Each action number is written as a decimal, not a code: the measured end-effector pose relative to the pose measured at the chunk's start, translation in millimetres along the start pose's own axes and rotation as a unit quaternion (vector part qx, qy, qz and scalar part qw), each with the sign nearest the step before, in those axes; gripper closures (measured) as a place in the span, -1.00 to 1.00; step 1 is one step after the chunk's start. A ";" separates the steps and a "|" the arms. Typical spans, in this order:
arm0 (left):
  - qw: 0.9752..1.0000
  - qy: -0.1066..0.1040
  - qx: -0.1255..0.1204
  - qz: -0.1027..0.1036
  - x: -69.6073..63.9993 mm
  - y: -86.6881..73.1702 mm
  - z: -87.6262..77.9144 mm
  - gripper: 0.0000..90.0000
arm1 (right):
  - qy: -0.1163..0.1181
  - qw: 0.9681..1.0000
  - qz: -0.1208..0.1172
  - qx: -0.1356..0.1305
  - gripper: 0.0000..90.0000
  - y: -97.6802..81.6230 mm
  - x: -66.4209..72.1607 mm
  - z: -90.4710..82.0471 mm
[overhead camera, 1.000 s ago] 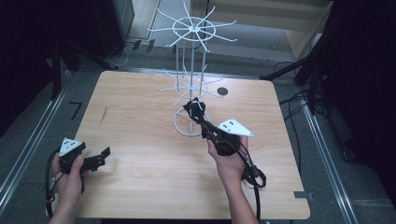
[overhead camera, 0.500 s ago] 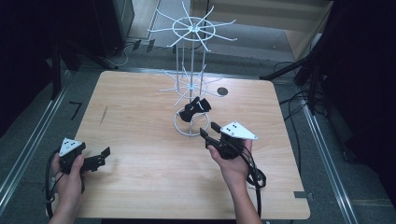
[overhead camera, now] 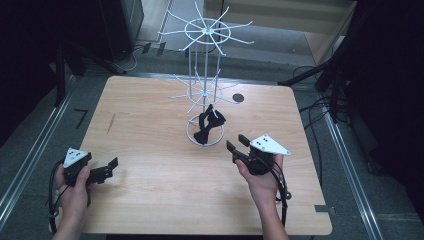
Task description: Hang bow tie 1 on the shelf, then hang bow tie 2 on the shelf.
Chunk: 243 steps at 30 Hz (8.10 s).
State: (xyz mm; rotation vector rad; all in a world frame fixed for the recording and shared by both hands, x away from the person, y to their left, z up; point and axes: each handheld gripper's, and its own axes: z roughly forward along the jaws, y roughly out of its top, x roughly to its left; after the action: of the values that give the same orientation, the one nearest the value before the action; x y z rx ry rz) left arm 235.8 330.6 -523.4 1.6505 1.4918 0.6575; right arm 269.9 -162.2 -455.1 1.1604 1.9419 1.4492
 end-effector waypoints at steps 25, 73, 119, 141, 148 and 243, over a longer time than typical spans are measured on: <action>1.000 0.001 0.005 0.001 -0.9 -0.6 -0.9 -1.00 | -0.055 0.998 0.036 0.020 0.13 -37.5 -49.4 -46.8; 1.000 0.000 0.002 -0.005 0.0 -0.2 -0.3 -1.00 | -0.093 0.979 0.107 0.146 0.64 -113.4 -91.2 -96.8; 1.000 -0.002 0.003 -0.003 -0.2 0.3 0.5 -1.00 | -0.121 0.984 -0.040 0.128 1.00 -92.6 -55.1 -82.5; 1.000 -0.002 0.003 -0.003 -0.3 0.1 0.3 -1.00 | -0.116 0.990 -0.073 0.019 1.00 -34.2 -31.3 -72.0; 1.000 -0.003 0.004 -0.005 0.0 0.3 0.2 -1.00 | -0.112 0.991 -0.074 0.007 1.00 -23.7 -26.7 -62.4; 1.000 -0.008 0.001 -0.012 3.1 0.3 0.0 -1.00 | -0.098 0.988 -0.114 -0.045 1.00 96.6 -15.3 6.1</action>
State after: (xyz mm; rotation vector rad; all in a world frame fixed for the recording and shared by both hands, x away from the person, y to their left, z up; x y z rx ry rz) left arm 236.6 333.6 -523.5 1.6324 1.4988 0.6284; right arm 317.2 -162.5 -369.2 0.9674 1.7895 1.2397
